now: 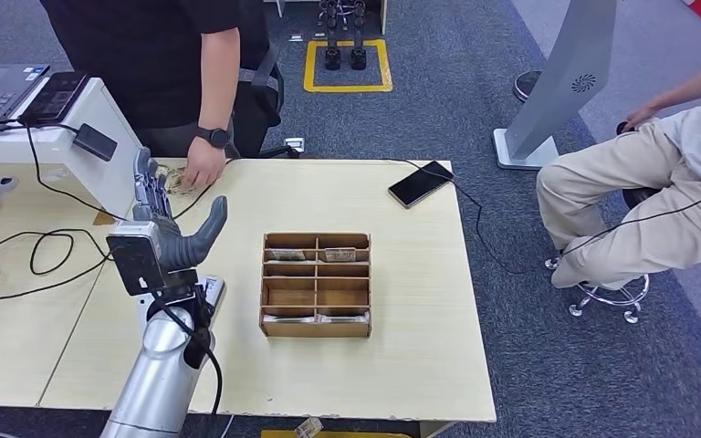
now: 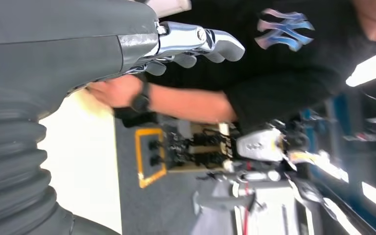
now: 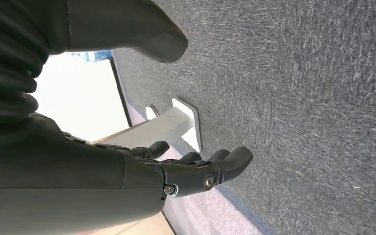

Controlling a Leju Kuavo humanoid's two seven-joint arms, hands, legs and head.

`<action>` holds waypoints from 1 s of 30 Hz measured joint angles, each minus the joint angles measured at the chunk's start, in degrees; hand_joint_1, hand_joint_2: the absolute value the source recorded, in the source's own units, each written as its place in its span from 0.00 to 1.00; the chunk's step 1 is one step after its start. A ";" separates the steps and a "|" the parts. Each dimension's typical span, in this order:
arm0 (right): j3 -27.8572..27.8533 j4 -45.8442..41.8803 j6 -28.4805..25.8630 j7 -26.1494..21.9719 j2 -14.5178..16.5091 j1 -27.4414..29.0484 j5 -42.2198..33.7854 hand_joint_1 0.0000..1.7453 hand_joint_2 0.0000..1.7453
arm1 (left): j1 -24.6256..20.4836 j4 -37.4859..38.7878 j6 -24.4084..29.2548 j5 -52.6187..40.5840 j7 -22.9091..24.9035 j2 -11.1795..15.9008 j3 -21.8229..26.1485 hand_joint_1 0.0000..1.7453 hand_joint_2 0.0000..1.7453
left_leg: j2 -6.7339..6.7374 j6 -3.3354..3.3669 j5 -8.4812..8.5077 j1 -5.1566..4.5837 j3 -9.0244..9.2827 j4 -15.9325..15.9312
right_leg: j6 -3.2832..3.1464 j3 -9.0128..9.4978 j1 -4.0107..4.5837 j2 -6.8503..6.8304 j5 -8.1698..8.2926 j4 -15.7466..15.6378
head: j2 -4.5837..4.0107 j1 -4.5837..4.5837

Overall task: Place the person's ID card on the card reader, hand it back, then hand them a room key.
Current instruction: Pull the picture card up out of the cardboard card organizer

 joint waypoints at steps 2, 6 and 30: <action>0.00 -0.01 0.40 -0.42 -0.07 0.17 -0.10 0.00 1.00 | 2.20 -3.08 -4.36 -0.33 -1.92 0.81 -1.03 0.00 1.00 | 0.01 0.00 0.00 0.00 0.01 0.00 | 0.00 0.00 0.00 0.00 0.00 0.00 | 0.00 -0.01; -0.09 -0.01 0.70 -1.18 -0.15 0.73 -0.69 0.00 1.00 | 8.08 -9.92 -11.83 -1.62 -6.36 1.92 -3.89 0.00 1.00 | 0.02 -0.01 -0.01 0.00 0.00 0.00 | 0.00 -0.03 0.00 0.02 -0.01 0.00 | 0.00 -0.02; -0.57 -0.01 1.64 -2.02 -0.67 1.19 0.26 0.00 1.00 | 13.08 -16.77 -19.16 -23.85 -1.24 9.02 -16.65 0.00 1.00 | 0.02 -0.01 -0.03 0.01 -0.02 0.00 | 0.00 -0.06 0.01 0.00 -0.01 0.00 | 0.00 0.01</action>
